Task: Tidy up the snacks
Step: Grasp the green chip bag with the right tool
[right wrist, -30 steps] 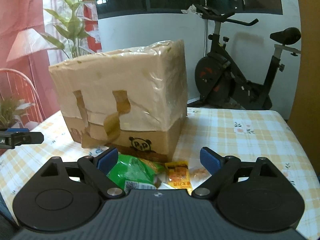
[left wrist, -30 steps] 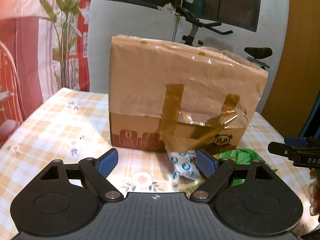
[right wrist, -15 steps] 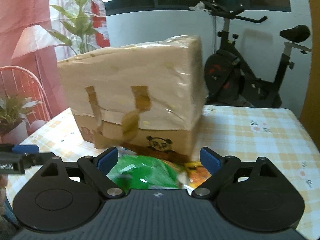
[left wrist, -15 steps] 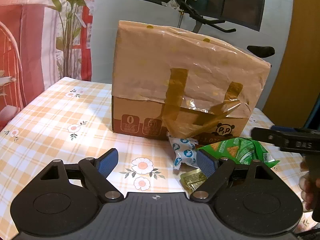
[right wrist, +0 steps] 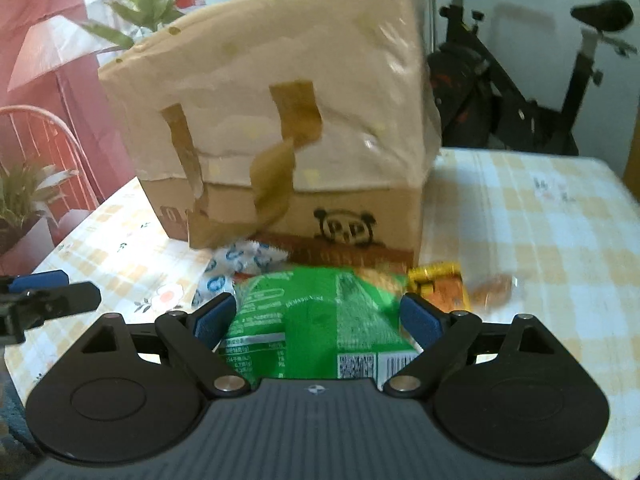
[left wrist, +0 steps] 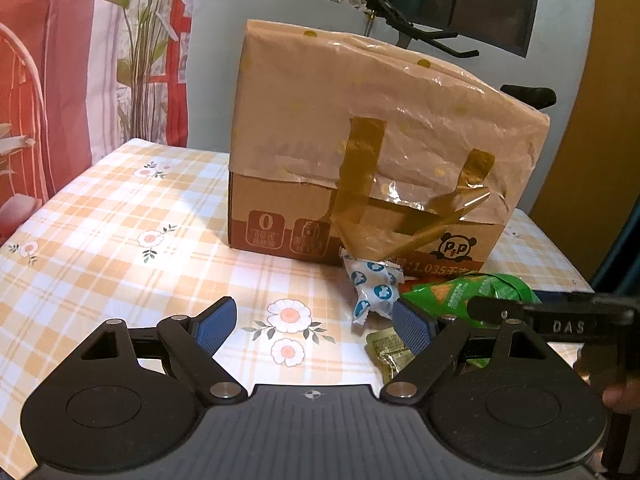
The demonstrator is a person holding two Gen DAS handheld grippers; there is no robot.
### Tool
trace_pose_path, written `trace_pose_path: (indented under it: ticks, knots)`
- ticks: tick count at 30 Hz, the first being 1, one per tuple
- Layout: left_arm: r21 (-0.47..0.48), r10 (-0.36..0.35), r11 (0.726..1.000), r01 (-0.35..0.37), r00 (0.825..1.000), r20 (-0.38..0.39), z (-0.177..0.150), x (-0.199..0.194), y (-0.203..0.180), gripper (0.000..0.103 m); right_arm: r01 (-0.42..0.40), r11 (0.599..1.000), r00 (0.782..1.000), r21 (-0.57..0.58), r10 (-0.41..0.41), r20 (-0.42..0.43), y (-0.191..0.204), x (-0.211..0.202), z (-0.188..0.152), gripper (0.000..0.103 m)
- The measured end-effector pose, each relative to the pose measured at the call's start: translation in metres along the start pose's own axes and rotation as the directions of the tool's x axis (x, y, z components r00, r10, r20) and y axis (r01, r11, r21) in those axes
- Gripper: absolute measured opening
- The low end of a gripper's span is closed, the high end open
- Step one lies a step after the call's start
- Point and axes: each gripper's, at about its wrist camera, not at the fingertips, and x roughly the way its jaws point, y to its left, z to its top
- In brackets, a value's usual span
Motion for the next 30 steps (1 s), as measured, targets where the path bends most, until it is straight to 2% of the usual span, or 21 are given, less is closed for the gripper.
trace_pose_path:
  ticks: [11, 15, 18, 23, 27, 30]
  knots:
    - [0.008, -0.002, 1.000, 0.002, 1.000, -0.031, -0.008, 0.002, -0.002, 0.087, 0.025, 1.000, 1.000, 0.003, -0.025, 0.010, 0.006, 0.000, -0.021, 0.092]
    - [0.004, -0.002, 1.000, 0.003, 0.999, -0.046, -0.009, 0.005, -0.001, 0.086, 0.014, 1.000, 0.999, -0.011, -0.013, 0.045, 0.006, -0.005, -0.025, 0.083]
    - [0.008, -0.015, 1.000, 0.015, 0.998, -0.055, -0.011, 0.005, -0.003, 0.086, -0.009, 1.000, 0.995, 0.013, 0.008, 0.103, 0.004, -0.016, -0.030, 0.080]
    - [0.015, -0.038, 0.999, 0.040, 0.994, -0.099, -0.016, 0.015, -0.014, 0.086, 0.064, 0.998, 0.968, -0.026, -0.056, 0.243, 0.006, -0.037, -0.044, 0.080]
    - [0.061, -0.049, 0.996, 0.058, 0.989, -0.137, -0.022, 0.027, -0.030, 0.086, 0.086, 0.996, 0.950, -0.024, -0.075, 0.303, 0.002, -0.041, -0.047, 0.080]
    - [0.071, -0.054, 0.995, 0.066, 0.986, -0.158, -0.024, 0.031, -0.033, 0.086, 0.089, 0.995, 0.946, -0.040, -0.072, 0.315, -0.001, -0.040, -0.049, 0.080]
